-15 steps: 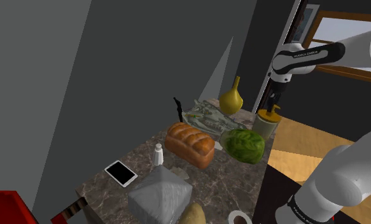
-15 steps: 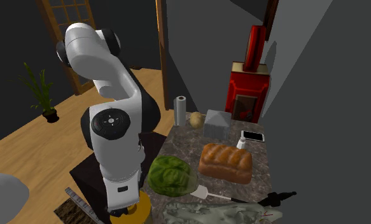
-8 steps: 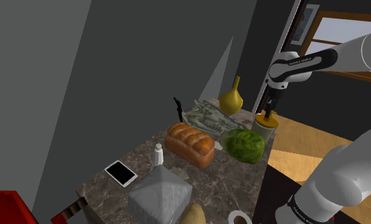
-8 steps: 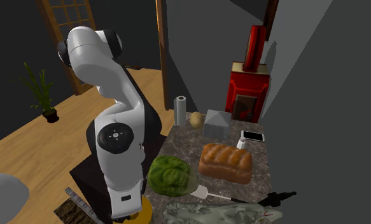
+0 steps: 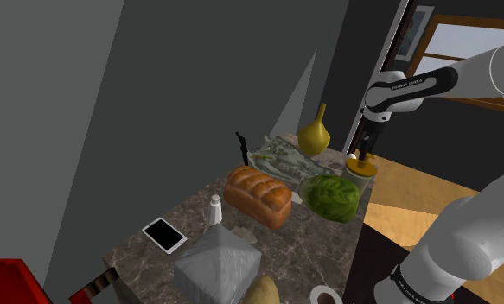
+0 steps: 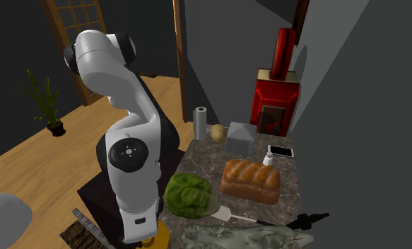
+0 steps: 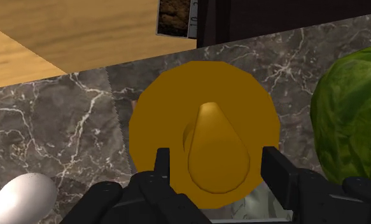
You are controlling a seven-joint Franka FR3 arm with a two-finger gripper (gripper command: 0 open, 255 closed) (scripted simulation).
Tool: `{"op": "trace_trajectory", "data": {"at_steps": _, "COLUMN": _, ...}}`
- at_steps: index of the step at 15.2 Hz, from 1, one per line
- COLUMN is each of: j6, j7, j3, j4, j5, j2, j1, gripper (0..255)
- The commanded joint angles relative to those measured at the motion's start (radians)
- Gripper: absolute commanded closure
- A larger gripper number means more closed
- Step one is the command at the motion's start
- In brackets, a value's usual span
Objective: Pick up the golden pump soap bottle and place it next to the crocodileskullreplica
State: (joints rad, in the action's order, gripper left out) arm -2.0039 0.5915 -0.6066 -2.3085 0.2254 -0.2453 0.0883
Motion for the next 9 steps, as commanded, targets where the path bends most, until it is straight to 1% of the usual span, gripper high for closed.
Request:
{"op": "trace_trajectory", "data": {"at_steps": 1, "j6": 0.0, "j7": 0.0, "j3": 0.0, "j4": 0.0, "j5": 0.0, "j2": 0.0, "j1": 0.0, "gripper": 0}}
{"op": "trace_trajectory", "data": {"at_steps": 5, "j6": 0.0, "j7": 0.0, "j3": 0.0, "j4": 0.0, "j5": 0.0, "j2": 0.0, "j1": 0.0, "gripper": 0}}
{"op": "trace_trajectory", "data": {"at_steps": 9, "j6": 0.132, "j7": -0.005, "j3": 0.023, "j4": 0.103, "j5": -0.002, "j2": -0.031, "j1": -0.006, "gripper": 0}}
